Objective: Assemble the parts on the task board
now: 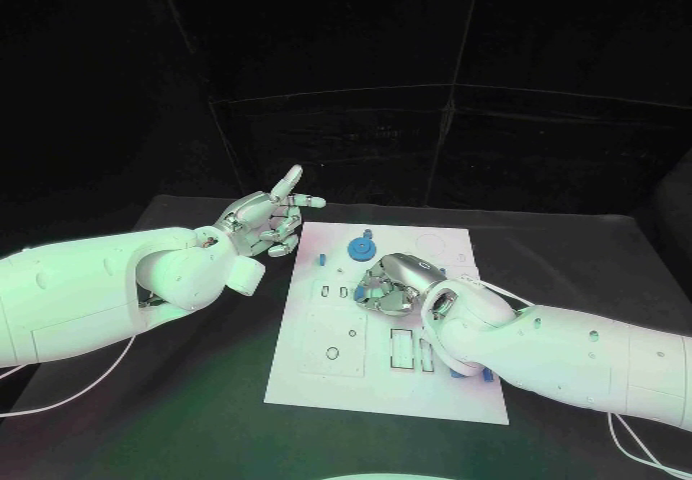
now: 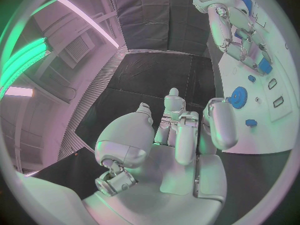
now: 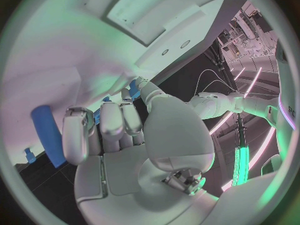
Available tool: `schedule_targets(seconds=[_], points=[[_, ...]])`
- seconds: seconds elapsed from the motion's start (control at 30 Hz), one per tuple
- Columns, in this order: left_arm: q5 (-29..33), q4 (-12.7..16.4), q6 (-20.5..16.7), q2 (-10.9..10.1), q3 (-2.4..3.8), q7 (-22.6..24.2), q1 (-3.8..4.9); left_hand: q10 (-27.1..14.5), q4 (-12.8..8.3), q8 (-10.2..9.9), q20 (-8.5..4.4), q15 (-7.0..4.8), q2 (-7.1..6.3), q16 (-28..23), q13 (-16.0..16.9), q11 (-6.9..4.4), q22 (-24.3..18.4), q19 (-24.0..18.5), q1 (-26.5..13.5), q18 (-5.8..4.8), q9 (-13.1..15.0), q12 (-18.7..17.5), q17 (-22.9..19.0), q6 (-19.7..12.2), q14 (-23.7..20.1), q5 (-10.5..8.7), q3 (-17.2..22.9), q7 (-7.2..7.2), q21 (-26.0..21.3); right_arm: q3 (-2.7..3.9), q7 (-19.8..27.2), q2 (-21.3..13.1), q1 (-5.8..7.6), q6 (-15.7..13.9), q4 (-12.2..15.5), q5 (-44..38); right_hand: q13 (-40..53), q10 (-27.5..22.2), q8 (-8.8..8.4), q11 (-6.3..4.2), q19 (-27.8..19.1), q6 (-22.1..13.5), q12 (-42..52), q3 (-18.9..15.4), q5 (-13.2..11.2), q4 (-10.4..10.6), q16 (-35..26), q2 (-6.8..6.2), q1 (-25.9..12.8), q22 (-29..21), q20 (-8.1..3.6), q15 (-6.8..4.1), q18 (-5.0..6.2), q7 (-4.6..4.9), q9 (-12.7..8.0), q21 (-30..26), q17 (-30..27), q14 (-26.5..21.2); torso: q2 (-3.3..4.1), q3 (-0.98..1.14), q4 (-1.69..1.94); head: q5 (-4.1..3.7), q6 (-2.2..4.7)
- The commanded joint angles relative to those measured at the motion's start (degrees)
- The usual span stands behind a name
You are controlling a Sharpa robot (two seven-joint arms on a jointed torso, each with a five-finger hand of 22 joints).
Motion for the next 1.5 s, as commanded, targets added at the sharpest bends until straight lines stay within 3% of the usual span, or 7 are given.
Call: schedule_targets(seconds=[0.03,1.5], points=[[-0.34,-0.01,0.93,0.09,0.04,0.02,0.08,-0.24,-0.32,-0.38,0.01,0.43,-0.06,0.17,-0.03,0.0,-0.05,-0.46,0.44,0.58,0.09,-0.34,15.09,-0.31,5.84,0.21,0.08,0.14,-0.27,-0.13,-0.59,-0.04,-0.08,0.68,0.01,-0.23,-0.07,-0.49,-0.37,0.16,-0.4,-0.62,-0.38,-0.44,-0.37,-0.01,-0.42,-0.63,-0.13,5.69,0.06,0.53,-0.19,-0.01,-0.08,-0.36,-0.11,0.03,0.0,0.01,-0.04,0.01,-0.03],[-1.02,-0.23,1.82,0.3,0.04,-0.67,0.07,-0.51,-0.35,-0.42,0.02,0.45,-0.1,0.17,-0.42,0.03,-0.14,-0.52,0.43,0.6,0.08,-0.59,15.09,-0.38,5.84,0.2,0.02,0.16,-0.33,-0.13,-0.21,-0.2,-0.1,-2.62,0.86,-0.8,0.15,-0.31,-0.4,0.21,-0.35,-0.61,-0.12,-0.72,-0.41,0.19,-0.39,-0.71,-0.27,5.74,0.15,0.6,-0.2,0.0,-0.06,-0.34,-0.01,0.06,0.01,-0.01,0.0,0.0,0.04]])
